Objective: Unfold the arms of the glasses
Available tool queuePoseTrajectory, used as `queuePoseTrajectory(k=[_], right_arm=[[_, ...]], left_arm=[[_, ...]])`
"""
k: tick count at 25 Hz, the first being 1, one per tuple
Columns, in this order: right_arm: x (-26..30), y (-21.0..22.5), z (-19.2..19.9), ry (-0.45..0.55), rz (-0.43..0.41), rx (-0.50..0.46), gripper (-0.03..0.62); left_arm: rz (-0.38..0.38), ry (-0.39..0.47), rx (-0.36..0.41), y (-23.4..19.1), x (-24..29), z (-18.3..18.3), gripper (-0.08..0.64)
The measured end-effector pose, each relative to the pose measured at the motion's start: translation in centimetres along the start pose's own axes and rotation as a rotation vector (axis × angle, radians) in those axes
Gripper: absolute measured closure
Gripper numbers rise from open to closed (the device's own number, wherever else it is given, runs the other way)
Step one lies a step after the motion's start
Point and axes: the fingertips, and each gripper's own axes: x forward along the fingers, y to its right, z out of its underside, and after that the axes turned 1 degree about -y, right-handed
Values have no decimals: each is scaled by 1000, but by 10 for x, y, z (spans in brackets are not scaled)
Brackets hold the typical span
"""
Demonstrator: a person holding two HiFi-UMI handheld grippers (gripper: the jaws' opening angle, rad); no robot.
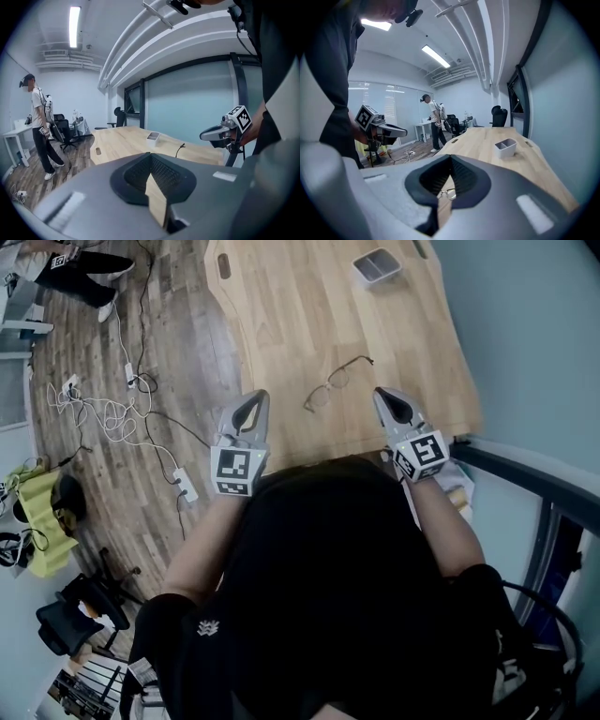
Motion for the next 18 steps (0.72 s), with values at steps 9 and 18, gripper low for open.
queuePoseTrajectory(k=[9, 18], right_arm=[[8, 14, -11, 25, -16, 5, 591], [13, 27, -15, 25, -27, 36, 592]], left_arm=[[-11, -15, -6, 4, 8, 0, 554], [-17, -13, -5, 5, 19, -1, 554]])
